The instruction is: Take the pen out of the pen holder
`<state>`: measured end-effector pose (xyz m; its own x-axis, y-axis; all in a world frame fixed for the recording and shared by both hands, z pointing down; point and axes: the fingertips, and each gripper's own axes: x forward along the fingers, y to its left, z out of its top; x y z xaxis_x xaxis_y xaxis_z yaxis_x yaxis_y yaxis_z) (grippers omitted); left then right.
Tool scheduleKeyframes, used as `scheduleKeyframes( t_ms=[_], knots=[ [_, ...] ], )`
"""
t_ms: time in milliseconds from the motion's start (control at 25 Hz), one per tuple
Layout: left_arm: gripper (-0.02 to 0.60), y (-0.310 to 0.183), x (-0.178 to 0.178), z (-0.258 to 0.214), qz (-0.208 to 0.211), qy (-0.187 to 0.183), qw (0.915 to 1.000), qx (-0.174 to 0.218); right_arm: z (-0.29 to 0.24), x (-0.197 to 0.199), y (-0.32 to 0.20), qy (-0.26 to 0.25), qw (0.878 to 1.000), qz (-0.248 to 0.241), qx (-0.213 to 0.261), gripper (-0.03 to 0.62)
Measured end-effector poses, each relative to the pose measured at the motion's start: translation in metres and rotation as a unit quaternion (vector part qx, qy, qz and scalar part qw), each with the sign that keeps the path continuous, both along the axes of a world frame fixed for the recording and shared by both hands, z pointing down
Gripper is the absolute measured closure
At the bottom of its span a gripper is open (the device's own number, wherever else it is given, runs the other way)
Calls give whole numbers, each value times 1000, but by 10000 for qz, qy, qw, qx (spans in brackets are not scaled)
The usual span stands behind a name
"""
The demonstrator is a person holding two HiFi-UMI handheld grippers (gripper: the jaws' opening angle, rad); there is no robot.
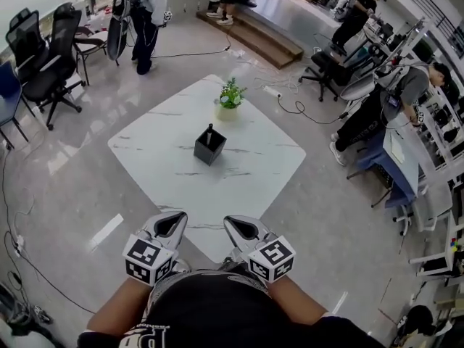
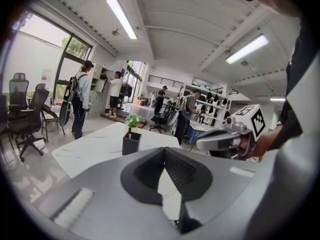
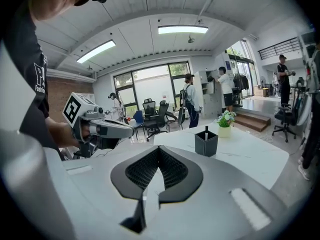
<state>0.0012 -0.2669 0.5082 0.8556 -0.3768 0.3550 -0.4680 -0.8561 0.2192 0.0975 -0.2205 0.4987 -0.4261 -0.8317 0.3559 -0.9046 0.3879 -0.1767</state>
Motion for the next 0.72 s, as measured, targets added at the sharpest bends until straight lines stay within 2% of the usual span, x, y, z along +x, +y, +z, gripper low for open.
scheduleKeyframes(
  t_ms=[160,520,720],
  knots=[
    [525,3,17,0,-108,-79,9998,111,1,20,-9,-50,9999,-152,19,594],
    [525,3,33,-4,-652,-65,9978,-25,-2,44,-14,-187,9985,-513,61,594],
    [525,7,47,-1,-760,-114,9970,4,-2,61,-16,-222,9980,-569,133,594]
  ],
)
